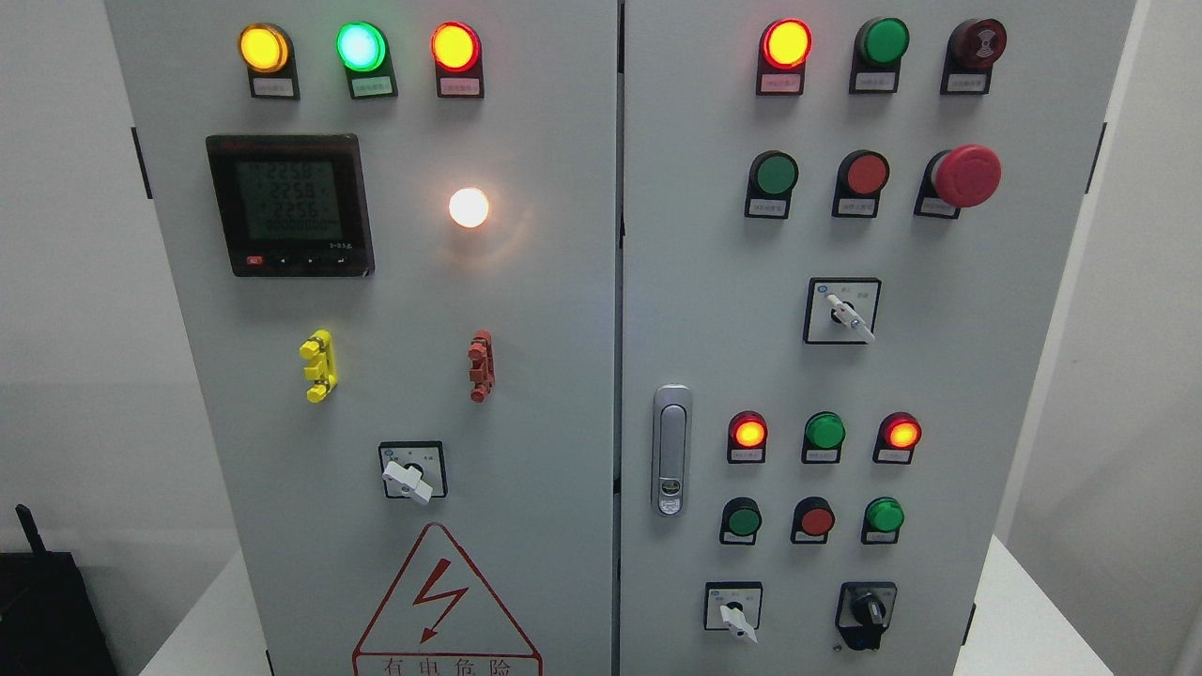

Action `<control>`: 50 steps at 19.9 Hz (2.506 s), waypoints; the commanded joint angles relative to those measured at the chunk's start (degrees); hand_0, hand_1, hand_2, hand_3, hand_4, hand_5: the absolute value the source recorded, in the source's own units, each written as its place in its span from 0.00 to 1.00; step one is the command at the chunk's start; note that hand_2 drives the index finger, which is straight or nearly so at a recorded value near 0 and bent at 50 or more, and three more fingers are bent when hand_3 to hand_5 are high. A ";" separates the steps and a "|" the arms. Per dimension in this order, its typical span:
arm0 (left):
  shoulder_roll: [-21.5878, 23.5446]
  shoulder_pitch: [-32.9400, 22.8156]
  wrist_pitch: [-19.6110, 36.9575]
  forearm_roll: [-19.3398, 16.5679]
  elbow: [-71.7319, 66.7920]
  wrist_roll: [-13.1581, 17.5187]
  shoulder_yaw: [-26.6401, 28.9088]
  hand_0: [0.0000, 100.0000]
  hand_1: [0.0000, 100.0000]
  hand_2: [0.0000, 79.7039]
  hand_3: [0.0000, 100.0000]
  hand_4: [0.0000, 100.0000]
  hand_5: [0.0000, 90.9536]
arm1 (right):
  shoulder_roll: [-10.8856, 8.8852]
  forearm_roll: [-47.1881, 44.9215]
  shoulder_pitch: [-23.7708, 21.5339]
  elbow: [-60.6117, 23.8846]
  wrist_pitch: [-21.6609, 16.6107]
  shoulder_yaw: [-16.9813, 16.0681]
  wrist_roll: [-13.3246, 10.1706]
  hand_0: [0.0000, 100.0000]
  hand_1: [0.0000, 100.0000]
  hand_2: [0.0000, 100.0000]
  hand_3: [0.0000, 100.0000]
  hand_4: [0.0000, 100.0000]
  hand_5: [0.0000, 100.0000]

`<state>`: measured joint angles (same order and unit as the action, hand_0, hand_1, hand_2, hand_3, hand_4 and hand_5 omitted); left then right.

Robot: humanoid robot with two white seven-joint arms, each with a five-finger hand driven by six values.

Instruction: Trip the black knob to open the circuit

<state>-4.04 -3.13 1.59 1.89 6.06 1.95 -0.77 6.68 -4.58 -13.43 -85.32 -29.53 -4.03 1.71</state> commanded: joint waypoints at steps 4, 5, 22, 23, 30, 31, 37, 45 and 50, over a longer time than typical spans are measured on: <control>-0.09 0.14 0.08 0.13 0.01 -0.01 0.07 0.12 0.39 0.00 0.00 0.00 0.00 | 0.17 -0.17 1.21 -5.37 2.63 0.16 -0.13 1.00 0.88 0.00 1.00 0.98 0.97; -0.09 0.14 0.08 0.13 0.01 -0.01 0.07 0.12 0.39 0.00 0.00 0.00 0.00 | 0.17 -0.17 1.47 -5.99 3.08 0.16 -0.13 1.00 0.88 0.00 1.00 0.98 0.97; -0.09 0.23 0.08 0.13 0.01 -0.01 0.07 0.12 0.39 0.00 0.00 0.00 0.00 | 0.18 -0.17 7.89 -9.16 9.32 0.51 -0.21 1.00 0.88 0.00 1.00 0.99 0.97; -0.09 0.23 0.08 0.13 0.01 -0.01 0.07 0.12 0.39 0.00 0.00 0.00 0.00 | 0.26 -0.17 8.24 -9.16 9.41 0.51 -0.21 1.00 0.88 0.00 1.00 0.99 0.97; -0.09 0.23 0.00 0.13 0.01 -0.01 0.07 0.12 0.39 0.00 0.00 0.00 0.00 | 0.17 -0.17 9.56 -10.56 10.90 0.78 -0.21 1.00 0.89 0.00 1.00 0.99 0.98; -0.09 0.14 0.00 0.13 0.01 -0.01 0.07 0.12 0.39 0.00 0.00 0.00 0.00 | 0.26 -0.17 9.73 -10.56 11.08 0.78 -0.21 1.00 0.89 0.00 1.00 0.99 0.98; -0.09 0.14 0.08 0.13 0.01 -0.01 0.07 0.12 0.39 0.00 0.00 0.00 0.00 | 0.17 -0.08 10.61 -10.65 11.43 0.95 -0.21 1.00 0.89 0.00 1.00 0.99 0.98; -0.09 0.23 0.08 0.13 0.01 -0.01 0.07 0.12 0.39 0.00 0.00 0.00 0.00 | 0.17 -0.08 11.31 -10.65 11.87 1.92 -0.21 1.00 0.89 0.00 1.00 0.99 0.98; -0.09 0.23 0.08 0.13 0.01 -0.01 0.07 0.12 0.39 0.00 0.00 0.00 0.00 | 0.17 -0.08 11.32 -10.83 11.87 2.80 -0.39 1.00 0.89 0.00 1.00 0.99 0.98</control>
<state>-4.04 -3.13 1.59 1.88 6.05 1.94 -0.78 6.74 -4.58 -2.83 -94.50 -17.23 -1.83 1.54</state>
